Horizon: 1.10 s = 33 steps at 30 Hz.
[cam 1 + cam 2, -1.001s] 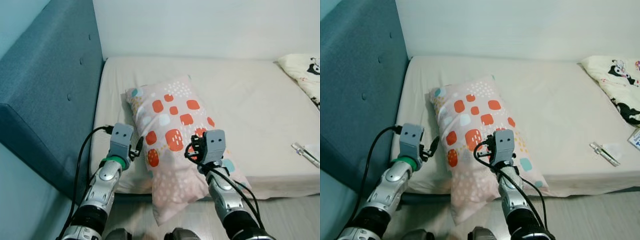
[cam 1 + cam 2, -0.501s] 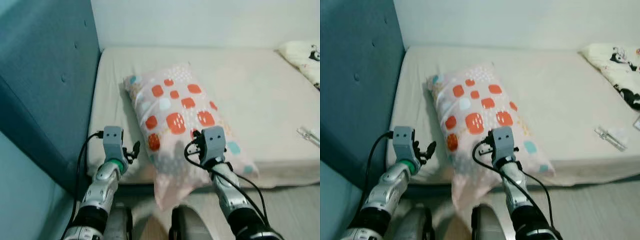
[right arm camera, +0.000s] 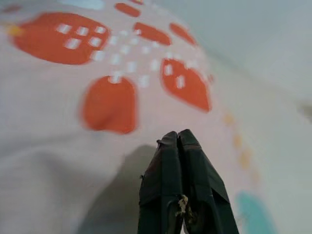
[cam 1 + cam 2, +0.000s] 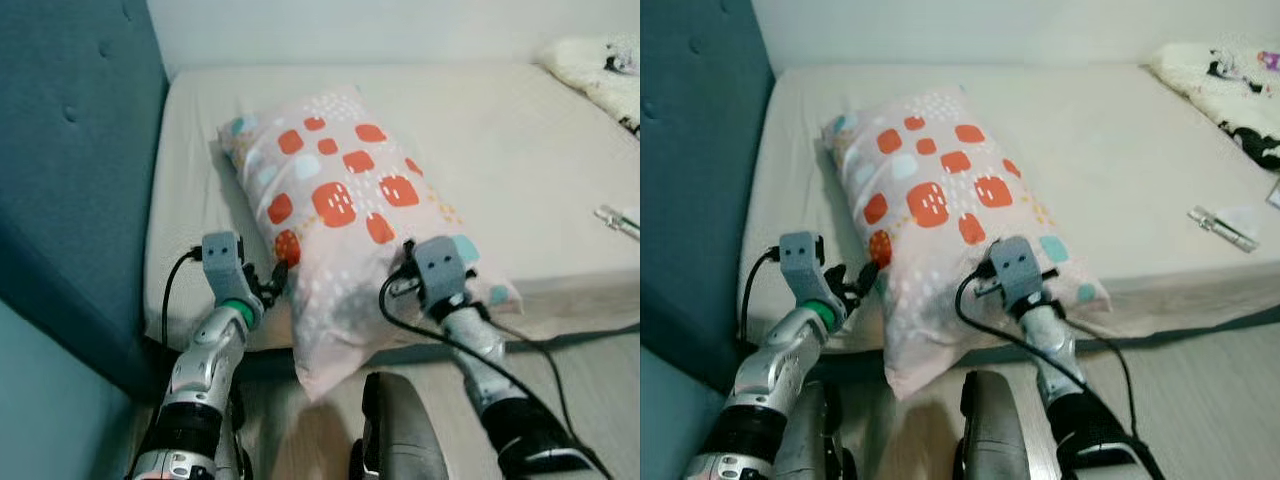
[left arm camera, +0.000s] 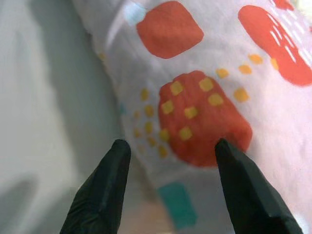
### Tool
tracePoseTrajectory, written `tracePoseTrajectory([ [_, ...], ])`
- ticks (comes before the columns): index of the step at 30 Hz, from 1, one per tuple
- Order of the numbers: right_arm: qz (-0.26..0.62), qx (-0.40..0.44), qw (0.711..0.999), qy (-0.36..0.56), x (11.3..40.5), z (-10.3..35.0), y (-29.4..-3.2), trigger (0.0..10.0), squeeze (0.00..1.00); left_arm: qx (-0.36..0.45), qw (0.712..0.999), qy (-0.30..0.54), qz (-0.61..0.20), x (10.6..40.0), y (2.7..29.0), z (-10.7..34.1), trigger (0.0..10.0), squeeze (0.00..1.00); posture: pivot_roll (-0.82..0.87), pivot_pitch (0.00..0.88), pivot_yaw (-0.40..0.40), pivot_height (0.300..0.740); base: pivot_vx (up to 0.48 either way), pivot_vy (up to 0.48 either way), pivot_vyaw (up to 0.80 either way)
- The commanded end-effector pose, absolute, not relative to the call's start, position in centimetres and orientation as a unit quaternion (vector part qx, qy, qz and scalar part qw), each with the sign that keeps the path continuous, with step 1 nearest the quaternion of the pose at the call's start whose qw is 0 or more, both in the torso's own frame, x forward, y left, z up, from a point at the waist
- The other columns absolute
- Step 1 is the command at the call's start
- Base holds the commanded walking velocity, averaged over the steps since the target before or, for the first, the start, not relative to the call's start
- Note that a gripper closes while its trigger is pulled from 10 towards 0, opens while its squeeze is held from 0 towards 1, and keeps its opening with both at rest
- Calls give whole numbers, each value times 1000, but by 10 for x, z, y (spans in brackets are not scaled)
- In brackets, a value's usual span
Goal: Clean up the room
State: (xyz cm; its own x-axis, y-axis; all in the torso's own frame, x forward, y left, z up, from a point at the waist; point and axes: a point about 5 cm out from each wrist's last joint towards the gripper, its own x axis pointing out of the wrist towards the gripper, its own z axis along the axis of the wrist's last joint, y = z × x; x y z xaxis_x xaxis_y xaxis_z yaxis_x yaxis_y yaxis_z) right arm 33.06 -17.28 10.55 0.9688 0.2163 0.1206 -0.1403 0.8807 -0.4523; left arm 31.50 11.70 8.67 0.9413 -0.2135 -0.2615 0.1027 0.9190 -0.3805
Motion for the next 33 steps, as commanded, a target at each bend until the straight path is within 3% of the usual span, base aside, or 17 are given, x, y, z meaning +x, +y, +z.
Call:
tracePoseTrajectory([
  [1, 92, -251, 958, -100, 333, 112, -173, 10000, 0, -204, 962, 160, -89, 314, 116, 87, 10000, 365, -15, 21, -2, 560, 0, 0, 0],
  [2, 92, -251, 958, -100, 333, 112, -173, 10000, 0, -204, 962, 160, -89, 314, 116, 87, 10000, 365, -15, 21, -2, 560, 0, 0, 0],
  [3, 90, -263, 955, -106, 335, 116, -176, 10000, 0, -217, 957, 165, -93, 313, 116, 87, 10000, 1000, -13, 25, -3, 555, 0, 0, 0],
  [13, 108, -286, 943, -132, 338, 130, -181, 10000, 0, -387, 898, 185, -96, 306, 117, 82, 10000, 1000, -23, 40, -13, 555, 0, 0, 0],
  [15, 101, -286, 943, -135, 335, 133, -189, 10000, 0, -442, 873, 158, -130, 305, 119, 88, 10000, 1000, -28, 47, -25, 555, 0, 0, 0],
  [17, 101, -286, 943, -135, 335, 133, -189, 10000, 0, -442, 873, 158, -130, 305, 119, 88, 10000, 1000, -28, 47, -25, 555, 0, 0, 0],
  [21, 72, -332, 935, -105, 332, 125, -204, 10000, 0, -480, 840, 149, -203, 299, 101, 97, 10000, 1000, -43, 50, -28, 555, 0, 0, 0],
  [28, 39, -385, 920, -58, 331, 114, -220, 10000, 0, -485, 824, 149, -252, 296, 81, 106, 10000, 1000, -46, 52, -32, 555, 0, 0, 0],
  [29, 27, -382, 923, -45, 331, 110, -225, 10000, 0, -442, 840, 146, -279, 297, 68, 111, 10000, 831, -48, 52, -34, 555, 0, 0, 0],
  [30, 27, -382, 923, -45, 331, 110, -225, 10000, 0, -442, 840, 146, -279, 297, 68, 111, 10000, 831, -48, 52, -34, 555, 0, 0, 0],
  [31, 19, -379, 924, -36, 331, 109, -228, 10000, 0, -403, 853, 138, -301, 298, 56, 116, 10000, 255, -49, 51, -36, 555, 0, 0, 0],
  [33, 15, -375, 926, -33, 331, 108, -230, 10000, 0, -376, 862, 131, -314, 299, 49, 119, 10000, 255, -50, 51, -36, 555, 0, 0, 0],
])
